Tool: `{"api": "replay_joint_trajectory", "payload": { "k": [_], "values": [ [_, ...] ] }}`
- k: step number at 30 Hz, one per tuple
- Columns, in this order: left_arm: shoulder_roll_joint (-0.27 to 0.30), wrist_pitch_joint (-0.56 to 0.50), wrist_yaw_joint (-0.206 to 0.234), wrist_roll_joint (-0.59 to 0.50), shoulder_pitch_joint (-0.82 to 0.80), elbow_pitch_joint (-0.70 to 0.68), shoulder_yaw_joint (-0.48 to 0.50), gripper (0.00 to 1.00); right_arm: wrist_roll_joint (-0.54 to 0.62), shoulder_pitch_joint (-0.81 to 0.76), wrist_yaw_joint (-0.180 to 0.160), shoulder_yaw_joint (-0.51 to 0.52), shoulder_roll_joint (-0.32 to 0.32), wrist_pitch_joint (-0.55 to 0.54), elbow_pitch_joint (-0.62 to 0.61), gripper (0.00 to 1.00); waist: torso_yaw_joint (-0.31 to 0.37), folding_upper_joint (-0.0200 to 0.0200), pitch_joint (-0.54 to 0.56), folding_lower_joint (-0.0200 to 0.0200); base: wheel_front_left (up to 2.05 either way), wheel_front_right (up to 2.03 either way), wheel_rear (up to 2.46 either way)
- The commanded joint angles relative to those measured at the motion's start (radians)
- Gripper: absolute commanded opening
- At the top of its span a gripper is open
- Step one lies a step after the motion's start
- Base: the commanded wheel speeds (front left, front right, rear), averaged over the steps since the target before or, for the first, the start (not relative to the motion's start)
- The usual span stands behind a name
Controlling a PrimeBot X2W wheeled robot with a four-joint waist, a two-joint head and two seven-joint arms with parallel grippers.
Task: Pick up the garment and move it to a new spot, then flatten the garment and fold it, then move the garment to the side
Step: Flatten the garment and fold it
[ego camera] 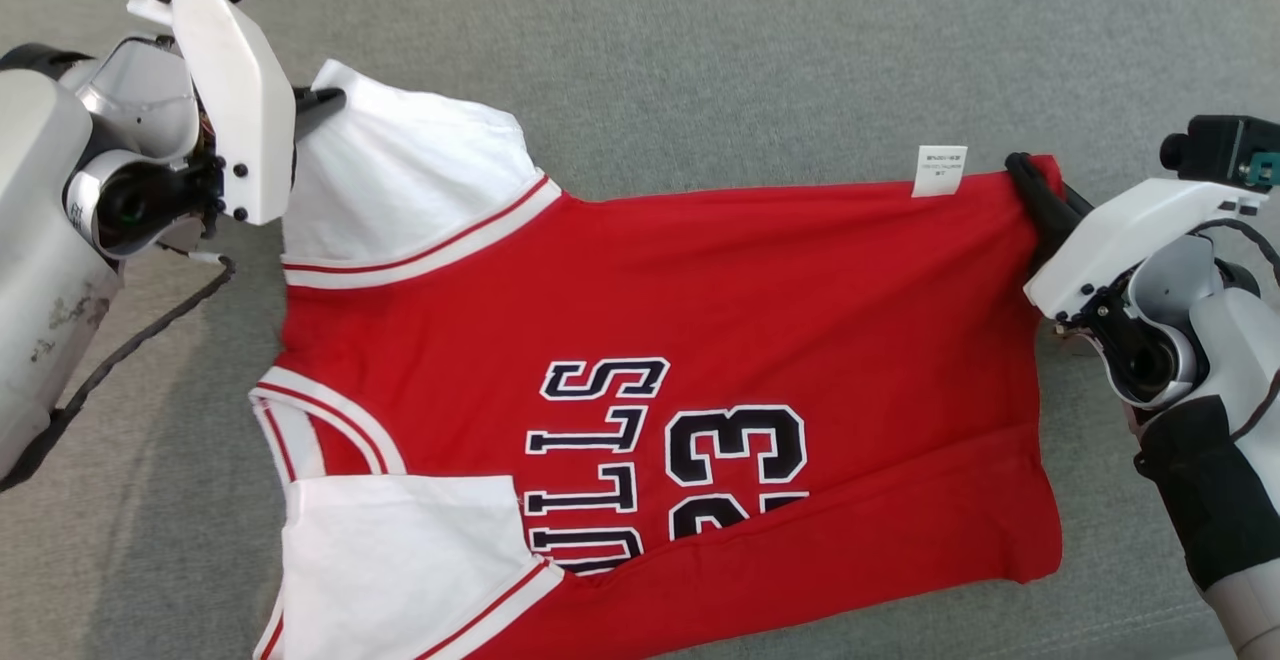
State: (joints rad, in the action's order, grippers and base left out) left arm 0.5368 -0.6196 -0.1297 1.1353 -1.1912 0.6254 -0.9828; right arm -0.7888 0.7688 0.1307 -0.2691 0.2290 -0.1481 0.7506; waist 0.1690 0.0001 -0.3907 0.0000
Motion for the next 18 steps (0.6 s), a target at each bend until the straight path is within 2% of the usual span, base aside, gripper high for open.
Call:
{"api": "replay_joint_trajectory", "payload": {
  "k": [1,7,18],
  "values": [
    [0.005,0.004,-0.001,0.015,0.020,-0.003,-0.005,0.00,-0.002,-0.014,0.000,0.001,0.016,0.017,0.005,0.00,-0.014,-0.0001,0.031,0.0000,0.00,0.00,0.00],
    [0.008,-0.042,-0.001,0.085,0.062,-0.056,-0.029,0.00,-0.031,-0.049,0.000,-0.033,0.031,0.016,-0.011,0.00,-0.031,-0.0001,0.100,0.0000,0.00,0.00,0.00],
    [0.062,-0.289,0.006,0.254,0.172,-0.221,-0.093,0.00,-0.074,-0.145,0.000,-0.136,0.109,-0.057,-0.058,0.00,-0.060,-0.0001,0.229,0.0000,0.00,0.00,0.00]
  ]
}}
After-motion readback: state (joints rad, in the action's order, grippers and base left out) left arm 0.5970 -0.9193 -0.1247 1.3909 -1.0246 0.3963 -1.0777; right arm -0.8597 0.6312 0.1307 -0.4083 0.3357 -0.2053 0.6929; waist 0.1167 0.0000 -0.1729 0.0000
